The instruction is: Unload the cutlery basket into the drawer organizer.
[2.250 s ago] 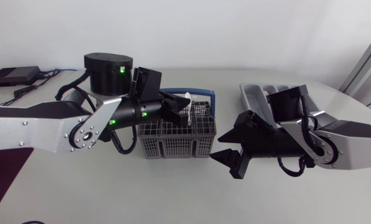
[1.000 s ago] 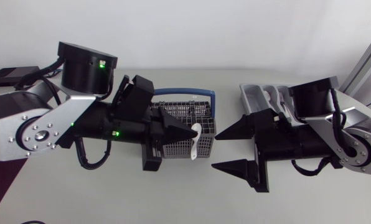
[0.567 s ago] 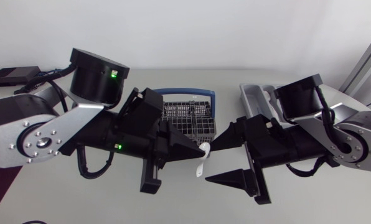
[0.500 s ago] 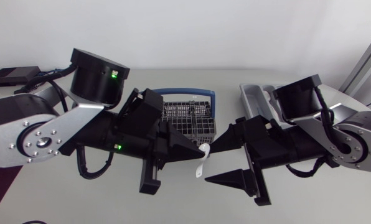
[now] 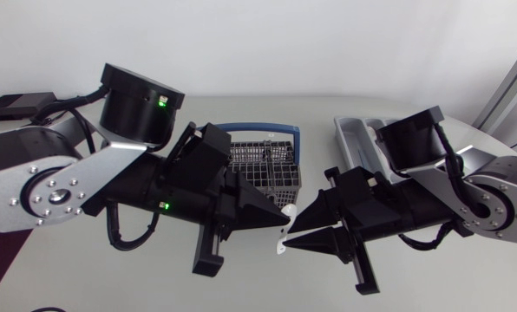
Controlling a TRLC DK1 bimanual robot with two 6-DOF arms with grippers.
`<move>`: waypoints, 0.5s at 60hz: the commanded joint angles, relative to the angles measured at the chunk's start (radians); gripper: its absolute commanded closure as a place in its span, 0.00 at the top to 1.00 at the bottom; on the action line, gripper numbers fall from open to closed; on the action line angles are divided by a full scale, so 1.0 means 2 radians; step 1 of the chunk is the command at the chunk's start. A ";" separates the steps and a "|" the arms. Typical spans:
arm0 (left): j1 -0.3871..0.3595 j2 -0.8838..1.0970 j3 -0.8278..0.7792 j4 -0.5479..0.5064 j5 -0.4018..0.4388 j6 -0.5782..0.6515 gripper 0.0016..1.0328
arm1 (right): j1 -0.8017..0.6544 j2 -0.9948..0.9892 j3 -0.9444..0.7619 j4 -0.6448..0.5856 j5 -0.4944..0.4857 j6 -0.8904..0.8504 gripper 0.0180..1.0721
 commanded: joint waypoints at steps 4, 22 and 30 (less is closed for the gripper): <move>-0.005 0.000 0.015 -0.002 0.007 0.010 0.03 | 0.004 -0.008 -0.001 -0.011 -0.004 -0.014 0.06; -0.005 0.001 0.020 0.002 0.006 0.006 0.04 | 0.006 -0.011 -0.002 -0.026 -0.004 -0.017 0.05; 0.000 0.005 0.030 0.014 0.006 -0.013 0.34 | 0.006 -0.016 -0.001 -0.038 -0.002 -0.020 0.05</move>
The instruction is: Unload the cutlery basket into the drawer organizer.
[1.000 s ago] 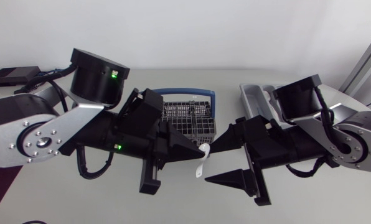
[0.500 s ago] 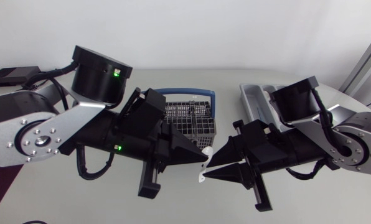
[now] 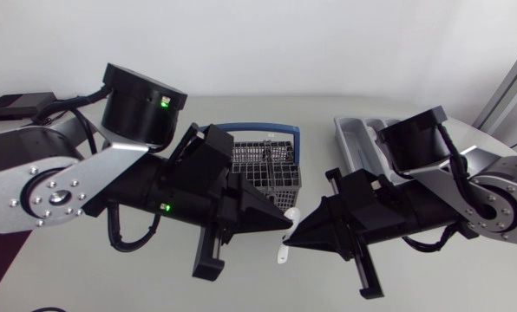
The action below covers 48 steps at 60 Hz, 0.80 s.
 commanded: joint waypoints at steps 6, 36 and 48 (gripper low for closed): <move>0.007 0.008 0.033 0.030 -0.001 -0.028 0.77 | -0.003 -0.006 -0.001 -0.030 0.000 -0.013 0.05; 0.023 0.046 0.037 0.076 -0.247 -0.063 0.96 | -0.155 -0.060 -0.042 -0.063 0.093 -0.101 0.05; 0.029 0.050 0.034 0.065 -0.300 -0.092 0.96 | -0.234 -0.100 -0.076 -0.061 0.154 -0.162 0.05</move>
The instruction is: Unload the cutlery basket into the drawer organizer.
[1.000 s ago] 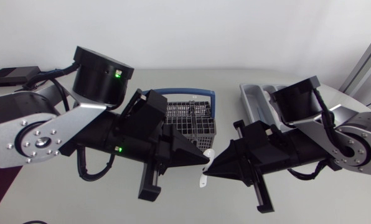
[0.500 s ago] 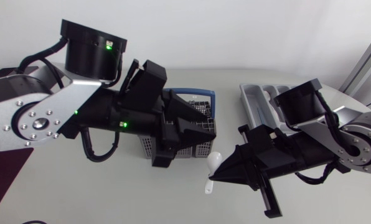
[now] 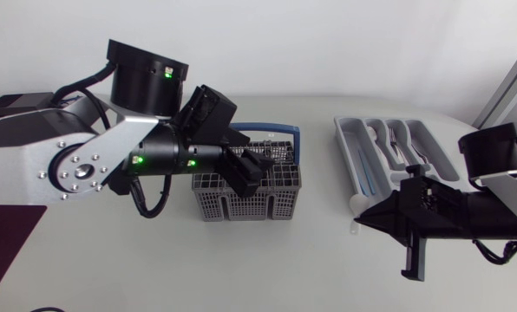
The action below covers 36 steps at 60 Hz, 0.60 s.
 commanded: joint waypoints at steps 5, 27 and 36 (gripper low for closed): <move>0.019 0.010 -0.003 -0.016 -0.012 -0.033 0.96 | -0.053 -0.032 -0.030 -0.003 0.033 -0.063 0.05; 0.041 0.004 -0.019 -0.061 -0.065 -0.037 0.96 | -0.197 -0.008 -0.052 0.086 0.087 -0.173 0.05; 0.044 -0.004 -0.028 -0.065 -0.077 -0.036 0.96 | -0.229 0.032 -0.067 0.178 0.117 -0.202 0.05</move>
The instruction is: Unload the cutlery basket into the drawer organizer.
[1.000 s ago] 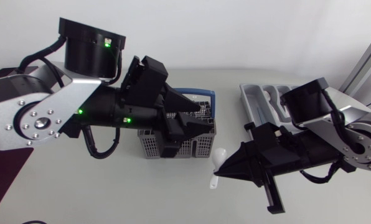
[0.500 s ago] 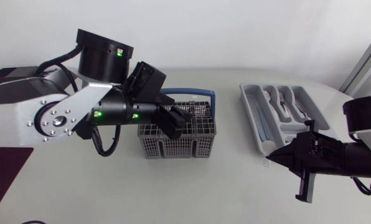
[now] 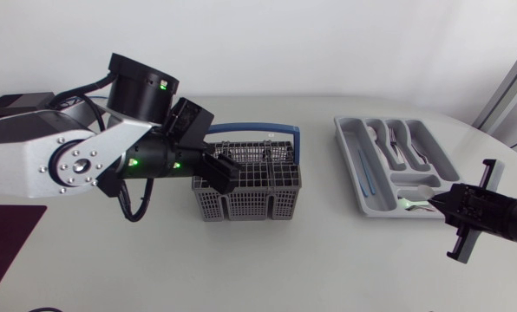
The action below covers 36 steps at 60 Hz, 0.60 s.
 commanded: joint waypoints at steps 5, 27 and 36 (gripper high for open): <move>0.008 -0.014 -0.020 -0.007 -0.005 -0.008 0.96 | -0.027 0.071 -0.020 0.082 0.026 -0.039 0.05; 0.012 -0.038 -0.045 -0.007 -0.005 -0.007 0.96 | -0.029 0.249 -0.018 0.274 0.101 -0.061 0.06; 0.017 -0.041 -0.048 -0.007 -0.006 -0.003 0.96 | -0.015 0.275 -0.022 0.308 0.116 -0.058 0.23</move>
